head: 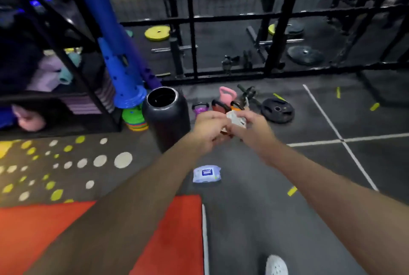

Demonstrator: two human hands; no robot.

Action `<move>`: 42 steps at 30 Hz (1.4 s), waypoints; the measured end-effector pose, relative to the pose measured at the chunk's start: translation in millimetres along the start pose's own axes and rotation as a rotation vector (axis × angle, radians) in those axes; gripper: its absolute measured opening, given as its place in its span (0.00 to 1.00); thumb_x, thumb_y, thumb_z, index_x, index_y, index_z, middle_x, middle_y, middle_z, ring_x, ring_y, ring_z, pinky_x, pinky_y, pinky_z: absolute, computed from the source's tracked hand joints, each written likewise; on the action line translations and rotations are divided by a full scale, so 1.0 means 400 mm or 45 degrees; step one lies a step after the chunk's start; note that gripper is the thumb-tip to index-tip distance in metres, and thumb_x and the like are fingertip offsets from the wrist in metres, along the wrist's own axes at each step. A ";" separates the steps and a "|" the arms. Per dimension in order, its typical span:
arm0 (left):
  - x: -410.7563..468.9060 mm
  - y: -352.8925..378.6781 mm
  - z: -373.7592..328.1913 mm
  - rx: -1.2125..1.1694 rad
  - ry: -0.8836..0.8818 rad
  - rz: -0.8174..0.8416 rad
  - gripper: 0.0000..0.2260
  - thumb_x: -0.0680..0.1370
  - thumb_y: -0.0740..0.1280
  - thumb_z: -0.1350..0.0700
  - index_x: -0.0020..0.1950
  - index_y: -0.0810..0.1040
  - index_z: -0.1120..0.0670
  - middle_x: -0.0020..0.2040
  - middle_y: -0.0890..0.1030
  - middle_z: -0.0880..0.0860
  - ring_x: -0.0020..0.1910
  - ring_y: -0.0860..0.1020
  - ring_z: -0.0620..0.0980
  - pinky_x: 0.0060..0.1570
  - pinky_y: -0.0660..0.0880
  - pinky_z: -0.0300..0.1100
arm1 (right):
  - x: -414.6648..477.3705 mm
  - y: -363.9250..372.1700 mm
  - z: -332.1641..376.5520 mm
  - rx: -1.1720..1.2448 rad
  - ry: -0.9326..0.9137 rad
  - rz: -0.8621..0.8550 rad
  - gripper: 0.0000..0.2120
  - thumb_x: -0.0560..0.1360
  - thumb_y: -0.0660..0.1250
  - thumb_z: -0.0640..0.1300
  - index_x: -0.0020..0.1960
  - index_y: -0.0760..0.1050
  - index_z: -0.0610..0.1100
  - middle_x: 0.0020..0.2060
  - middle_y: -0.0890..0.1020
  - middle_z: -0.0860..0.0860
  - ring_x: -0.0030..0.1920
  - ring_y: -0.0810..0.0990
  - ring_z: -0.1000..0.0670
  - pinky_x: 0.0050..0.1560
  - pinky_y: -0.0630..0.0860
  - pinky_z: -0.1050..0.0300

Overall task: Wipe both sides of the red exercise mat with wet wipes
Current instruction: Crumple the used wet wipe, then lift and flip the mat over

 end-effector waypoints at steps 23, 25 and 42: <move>1.220 -0.071 0.671 -0.234 -0.522 -0.429 0.08 0.73 0.66 0.66 0.46 0.84 0.59 0.39 0.80 0.56 0.38 0.76 0.51 0.39 0.74 0.42 | 0.952 0.385 -1.069 -0.324 0.535 0.421 0.12 0.73 0.70 0.32 0.55 0.78 0.40 0.45 0.82 0.46 0.45 0.77 0.48 0.46 0.74 0.58; 1.324 -0.087 0.777 -0.241 -0.513 -0.460 0.10 0.74 0.65 0.66 0.42 0.85 0.56 0.41 0.80 0.56 0.41 0.77 0.50 0.46 0.76 0.44 | 1.021 0.430 -1.189 -0.348 0.538 0.421 0.20 0.73 0.70 0.34 0.64 0.74 0.41 0.52 0.81 0.45 0.49 0.77 0.48 0.47 0.72 0.60; 1.078 -0.299 1.205 -0.340 -0.766 -0.994 0.08 0.80 0.60 0.61 0.52 0.78 0.57 0.44 0.78 0.56 0.41 0.76 0.54 0.38 0.75 0.44 | 0.721 0.798 -1.395 -0.857 0.401 1.427 0.05 0.79 0.62 0.38 0.54 0.73 0.44 0.47 0.75 0.45 0.47 0.75 0.44 0.53 0.75 0.52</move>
Point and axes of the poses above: each hand's wrist, its own x-axis towards the middle knuckle, its own y-axis out of the palm, z = x × y, the point moved 7 cm from there along x, towards the middle knuckle
